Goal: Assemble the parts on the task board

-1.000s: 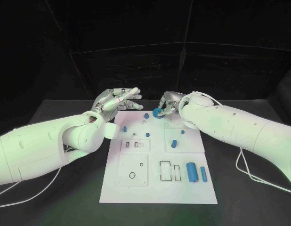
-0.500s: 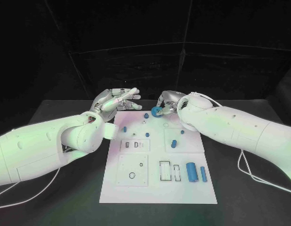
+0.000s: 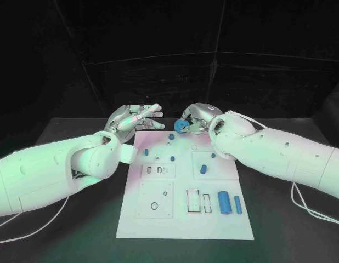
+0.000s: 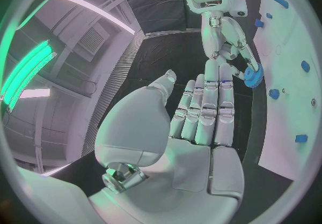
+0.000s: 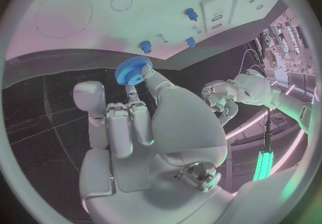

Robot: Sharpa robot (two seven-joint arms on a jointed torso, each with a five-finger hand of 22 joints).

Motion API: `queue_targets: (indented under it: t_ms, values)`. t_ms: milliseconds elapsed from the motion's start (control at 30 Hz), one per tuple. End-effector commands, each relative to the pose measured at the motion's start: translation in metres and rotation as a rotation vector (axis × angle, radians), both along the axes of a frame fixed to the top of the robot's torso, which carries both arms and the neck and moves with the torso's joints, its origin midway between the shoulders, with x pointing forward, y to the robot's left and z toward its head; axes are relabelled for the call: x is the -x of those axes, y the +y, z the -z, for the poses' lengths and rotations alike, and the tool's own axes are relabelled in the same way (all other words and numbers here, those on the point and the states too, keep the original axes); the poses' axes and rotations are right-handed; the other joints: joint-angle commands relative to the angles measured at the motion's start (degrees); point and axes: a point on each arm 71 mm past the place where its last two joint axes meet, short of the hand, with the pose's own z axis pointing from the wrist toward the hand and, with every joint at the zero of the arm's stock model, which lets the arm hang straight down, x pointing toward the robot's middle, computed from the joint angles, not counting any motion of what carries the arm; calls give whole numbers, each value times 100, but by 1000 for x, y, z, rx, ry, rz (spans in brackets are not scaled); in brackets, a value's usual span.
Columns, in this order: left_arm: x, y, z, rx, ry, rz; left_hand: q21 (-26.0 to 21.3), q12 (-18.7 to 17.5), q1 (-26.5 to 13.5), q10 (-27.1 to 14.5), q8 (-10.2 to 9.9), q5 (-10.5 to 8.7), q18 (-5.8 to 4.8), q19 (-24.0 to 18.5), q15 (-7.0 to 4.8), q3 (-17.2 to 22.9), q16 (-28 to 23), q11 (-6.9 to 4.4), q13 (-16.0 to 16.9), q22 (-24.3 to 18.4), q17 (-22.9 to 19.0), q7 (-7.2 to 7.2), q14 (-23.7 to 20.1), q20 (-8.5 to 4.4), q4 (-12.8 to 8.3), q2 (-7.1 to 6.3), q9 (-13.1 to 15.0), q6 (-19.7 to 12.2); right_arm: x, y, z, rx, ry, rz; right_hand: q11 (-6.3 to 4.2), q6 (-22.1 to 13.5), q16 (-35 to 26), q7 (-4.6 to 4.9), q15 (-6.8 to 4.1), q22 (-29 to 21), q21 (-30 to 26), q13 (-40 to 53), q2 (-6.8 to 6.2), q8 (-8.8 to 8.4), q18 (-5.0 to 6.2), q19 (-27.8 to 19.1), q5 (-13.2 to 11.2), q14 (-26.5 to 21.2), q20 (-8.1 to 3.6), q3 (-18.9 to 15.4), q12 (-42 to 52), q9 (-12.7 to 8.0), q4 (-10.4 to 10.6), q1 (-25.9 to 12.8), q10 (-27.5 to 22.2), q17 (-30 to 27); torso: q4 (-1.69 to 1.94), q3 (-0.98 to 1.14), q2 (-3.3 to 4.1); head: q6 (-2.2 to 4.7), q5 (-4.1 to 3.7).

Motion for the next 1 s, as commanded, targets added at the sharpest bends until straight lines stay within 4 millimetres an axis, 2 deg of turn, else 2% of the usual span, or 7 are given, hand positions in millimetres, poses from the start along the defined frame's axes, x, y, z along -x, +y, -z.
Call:
queue_targets:
  t_ms: [33, 500, 1000]
  values:
    - [0, 0, -2, 5, -11, 8, -21, -26, 4, 48, -30, 8, 74, 45, -5, 3, -17, -3, -6, -8, 5, -2, -9, 5, -36, 53, -6, 40, 5, 8, -7, -1, -61, -17, -37, 427, 38, -252, -43, -1, 20, 752, 7, 14, -109, 13, 20, 545, -45, 37, 23, -3, -7, -78, 84, 1277, 15, -1, 4, 10, -6]
    - [0, 1, -2, 5, -16, 4, -21, -26, 4, 48, -30, 8, 74, 45, -5, 3, -17, -3, -6, -8, 5, -2, -9, 5, -36, 53, -6, 40, 14, 41, 8, 42, 38, -90, -24, 415, 32, -236, -36, -11, 15, 743, -46, -54, -110, 10, 6, 541, -44, 79, 11, -19, 4, -145, 81, 1261, 25, -1, 15, -2, -2]
    - [-1, 1, -2, 4, -19, 0, -21, -26, 4, 48, -30, 8, 74, 45, -5, 3, -17, -3, -6, -8, 5, -2, -9, 5, -36, 53, -6, 40, 21, 47, 27, 120, 127, -130, -15, 416, 29, -226, -28, -13, 12, 733, -80, -94, -111, 6, 26, 539, -38, 94, 0, -22, 19, -197, 74, 1251, 13, 3, 11, -39, 24]
